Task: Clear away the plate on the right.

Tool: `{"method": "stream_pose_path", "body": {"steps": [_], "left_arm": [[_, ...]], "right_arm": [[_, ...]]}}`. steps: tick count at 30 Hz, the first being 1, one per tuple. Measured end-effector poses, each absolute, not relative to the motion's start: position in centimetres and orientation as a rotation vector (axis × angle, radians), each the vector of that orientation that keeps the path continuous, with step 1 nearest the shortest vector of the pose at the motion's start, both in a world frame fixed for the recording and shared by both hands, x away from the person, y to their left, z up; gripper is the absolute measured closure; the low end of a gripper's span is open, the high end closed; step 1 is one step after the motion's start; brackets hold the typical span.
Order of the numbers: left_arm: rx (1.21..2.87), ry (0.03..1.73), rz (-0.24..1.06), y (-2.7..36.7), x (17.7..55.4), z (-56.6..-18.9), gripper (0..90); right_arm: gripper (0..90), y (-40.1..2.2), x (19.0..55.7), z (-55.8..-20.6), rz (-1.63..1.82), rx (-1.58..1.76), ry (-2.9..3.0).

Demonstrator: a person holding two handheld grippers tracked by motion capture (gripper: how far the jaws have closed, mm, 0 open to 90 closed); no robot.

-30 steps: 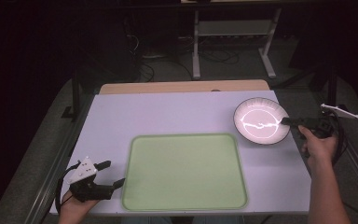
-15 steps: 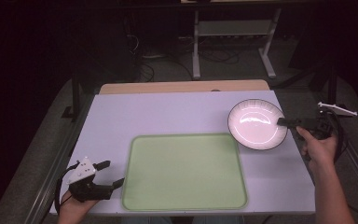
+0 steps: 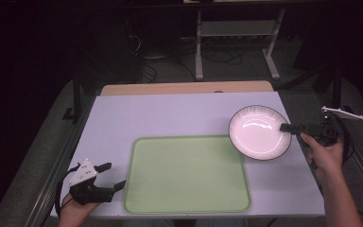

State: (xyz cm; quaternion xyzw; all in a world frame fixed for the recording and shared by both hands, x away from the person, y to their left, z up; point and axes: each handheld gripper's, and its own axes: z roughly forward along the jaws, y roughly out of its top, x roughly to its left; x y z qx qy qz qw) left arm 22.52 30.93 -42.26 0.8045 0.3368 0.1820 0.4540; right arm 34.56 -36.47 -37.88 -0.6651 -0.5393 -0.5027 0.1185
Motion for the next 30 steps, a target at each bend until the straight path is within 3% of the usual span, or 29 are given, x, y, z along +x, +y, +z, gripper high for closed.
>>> {"method": "stream_pose_path", "body": {"steps": [30], "left_arm": [[1.98,0.83,0.453,31.0,22.4,-42.2,15.9]], "right_arm": [[78.3,-32.0,33.7,-35.9,-1.489,-1.773,-1.667]]}}
